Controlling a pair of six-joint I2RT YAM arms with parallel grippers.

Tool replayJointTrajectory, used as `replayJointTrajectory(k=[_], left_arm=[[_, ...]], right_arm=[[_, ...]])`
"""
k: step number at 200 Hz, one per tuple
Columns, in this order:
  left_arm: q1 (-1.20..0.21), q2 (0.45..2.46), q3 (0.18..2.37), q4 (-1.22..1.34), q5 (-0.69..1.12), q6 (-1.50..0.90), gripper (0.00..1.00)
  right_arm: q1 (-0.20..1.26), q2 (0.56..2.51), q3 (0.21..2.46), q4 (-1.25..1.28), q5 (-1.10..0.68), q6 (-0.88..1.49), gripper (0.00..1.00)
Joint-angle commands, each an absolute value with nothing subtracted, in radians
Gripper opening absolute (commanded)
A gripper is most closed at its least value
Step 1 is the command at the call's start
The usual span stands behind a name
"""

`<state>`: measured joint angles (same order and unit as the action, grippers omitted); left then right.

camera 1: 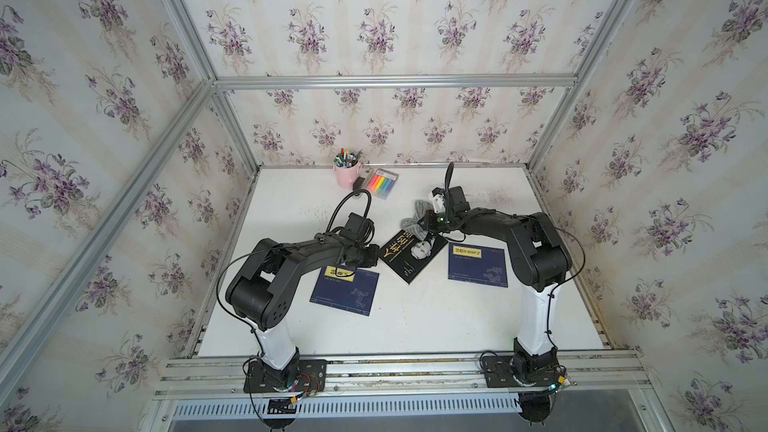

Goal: Wipe the cover of the book
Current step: Wipe the dirt from the cover of the book.

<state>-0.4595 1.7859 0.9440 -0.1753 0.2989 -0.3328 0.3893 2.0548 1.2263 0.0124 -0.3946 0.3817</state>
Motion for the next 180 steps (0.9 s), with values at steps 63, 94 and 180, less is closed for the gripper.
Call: replayJointTrajectory(k=[63,94,180], left_arm=[[-0.458,1.82,0.964,-0.161,0.319,-0.345,0.0],[-0.459,1.833,0.972,-0.159,0.326,-0.347,0.0],[-0.459,1.804,0.951,-0.156,0.311,-0.346,0.0]], right_arm=[[0.607,2.003,1.054,-0.006,-0.36,0.459,0.0],[0.69,1.992,1.043,0.009,-0.355,0.488,0.0],[0.724,1.982,1.04,0.035,-0.368,0.509,0.0]])
